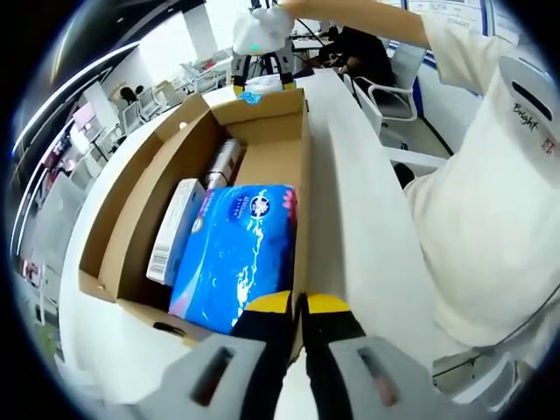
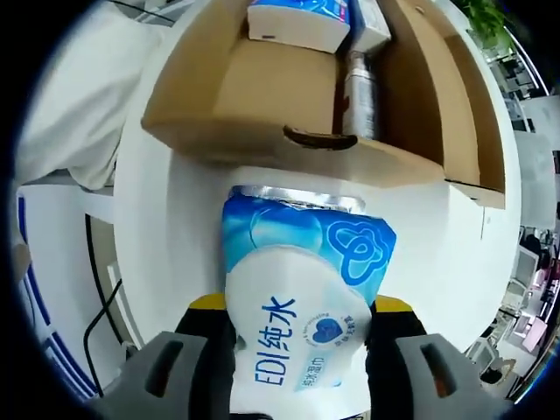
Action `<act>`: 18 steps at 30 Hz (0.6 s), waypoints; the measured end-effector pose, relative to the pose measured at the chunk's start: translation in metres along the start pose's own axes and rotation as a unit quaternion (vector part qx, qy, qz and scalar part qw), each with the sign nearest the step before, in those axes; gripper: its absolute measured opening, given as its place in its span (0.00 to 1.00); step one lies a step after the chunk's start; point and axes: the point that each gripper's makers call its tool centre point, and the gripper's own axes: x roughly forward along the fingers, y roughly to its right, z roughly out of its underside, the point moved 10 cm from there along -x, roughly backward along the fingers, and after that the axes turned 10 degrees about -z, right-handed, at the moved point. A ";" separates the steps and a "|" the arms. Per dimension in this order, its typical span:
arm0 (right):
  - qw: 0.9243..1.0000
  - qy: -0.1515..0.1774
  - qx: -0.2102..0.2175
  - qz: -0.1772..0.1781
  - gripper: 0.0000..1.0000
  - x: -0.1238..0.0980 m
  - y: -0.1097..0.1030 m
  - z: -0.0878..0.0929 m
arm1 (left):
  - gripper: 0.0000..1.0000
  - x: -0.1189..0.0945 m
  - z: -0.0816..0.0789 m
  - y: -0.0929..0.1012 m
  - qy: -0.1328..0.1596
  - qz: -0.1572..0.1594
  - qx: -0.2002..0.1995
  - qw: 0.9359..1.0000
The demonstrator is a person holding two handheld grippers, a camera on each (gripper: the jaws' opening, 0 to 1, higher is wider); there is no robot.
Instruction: Operate the shoe box by opening the lid, removing the specified soft item, and placing it in the target area until the item is outside and the box remains undamaged.
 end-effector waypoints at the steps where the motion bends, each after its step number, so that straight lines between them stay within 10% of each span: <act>1: 1.000 -0.005 -0.002 0.000 0.58 0.001 0.000 0.001 | 0.03 0.000 0.000 0.000 0.000 0.000 0.000 1.000; 18: 0.999 -0.021 -0.025 -0.012 0.58 0.010 -0.003 -0.008 | 0.03 0.000 0.000 -0.001 0.003 -0.001 0.001 1.000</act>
